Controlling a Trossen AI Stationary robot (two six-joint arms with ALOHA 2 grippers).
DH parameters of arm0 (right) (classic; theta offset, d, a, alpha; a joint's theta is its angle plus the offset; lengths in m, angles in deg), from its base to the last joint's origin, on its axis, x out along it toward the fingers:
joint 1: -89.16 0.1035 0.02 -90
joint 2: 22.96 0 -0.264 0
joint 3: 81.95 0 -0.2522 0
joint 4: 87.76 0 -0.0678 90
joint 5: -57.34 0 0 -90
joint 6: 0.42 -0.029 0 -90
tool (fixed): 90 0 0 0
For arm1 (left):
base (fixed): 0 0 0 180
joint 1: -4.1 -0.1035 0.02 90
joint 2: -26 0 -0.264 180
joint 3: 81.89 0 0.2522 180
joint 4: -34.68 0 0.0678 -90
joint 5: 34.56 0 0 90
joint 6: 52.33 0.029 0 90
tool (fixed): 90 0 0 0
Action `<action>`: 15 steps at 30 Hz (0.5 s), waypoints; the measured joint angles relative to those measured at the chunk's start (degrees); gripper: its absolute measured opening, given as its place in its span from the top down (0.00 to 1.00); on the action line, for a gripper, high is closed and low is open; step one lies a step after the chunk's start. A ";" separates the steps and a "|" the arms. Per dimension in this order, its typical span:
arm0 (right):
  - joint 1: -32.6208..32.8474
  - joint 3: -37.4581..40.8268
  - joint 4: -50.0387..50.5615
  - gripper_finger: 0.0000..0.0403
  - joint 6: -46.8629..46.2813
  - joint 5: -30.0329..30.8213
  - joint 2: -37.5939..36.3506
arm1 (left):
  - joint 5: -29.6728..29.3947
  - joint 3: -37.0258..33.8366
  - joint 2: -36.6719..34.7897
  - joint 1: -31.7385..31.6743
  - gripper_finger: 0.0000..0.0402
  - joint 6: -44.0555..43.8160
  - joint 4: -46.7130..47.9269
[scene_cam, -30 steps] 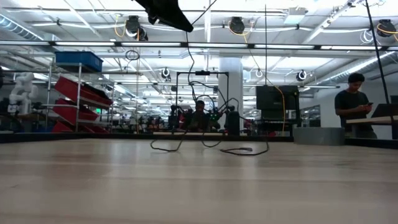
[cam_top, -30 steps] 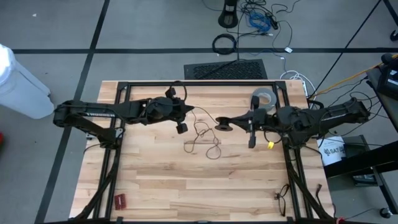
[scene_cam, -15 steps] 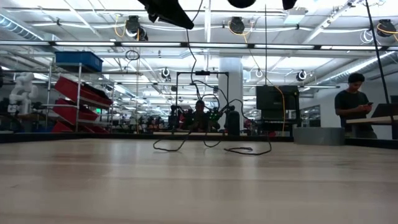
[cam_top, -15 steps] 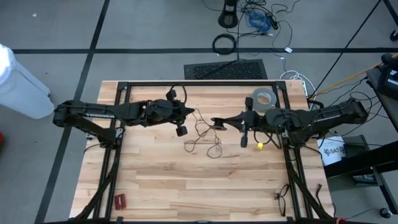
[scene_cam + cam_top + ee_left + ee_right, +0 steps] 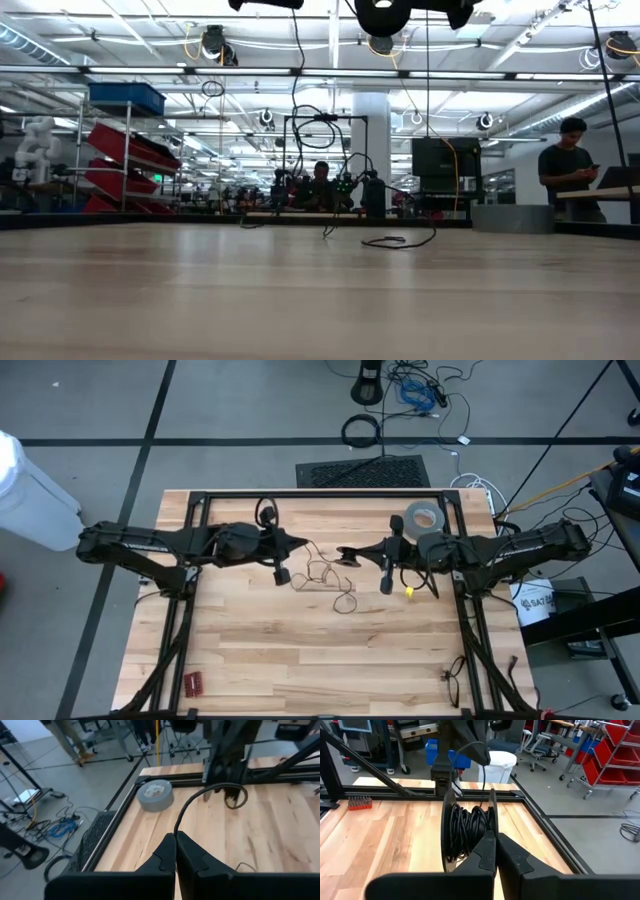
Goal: Coil cords
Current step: Coil the black wire onto the spool
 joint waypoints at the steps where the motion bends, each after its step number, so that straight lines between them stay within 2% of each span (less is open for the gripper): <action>1: 0.00 0.00 -0.22 1.00 0.10 0.00 0.00 | 0.00 0.00 0.00 0.26 1.00 -0.02 -0.10; 9: -0.70 0.00 -0.90 1.00 3.84 0.45 2.06 | 0.88 0.00 0.25 1.65 1.00 -3.16 -4.39; 15: -0.68 0.00 -1.00 1.00 4.78 5.81 4.80 | 2.47 0.02 0.26 3.33 1.00 -6.02 -5.23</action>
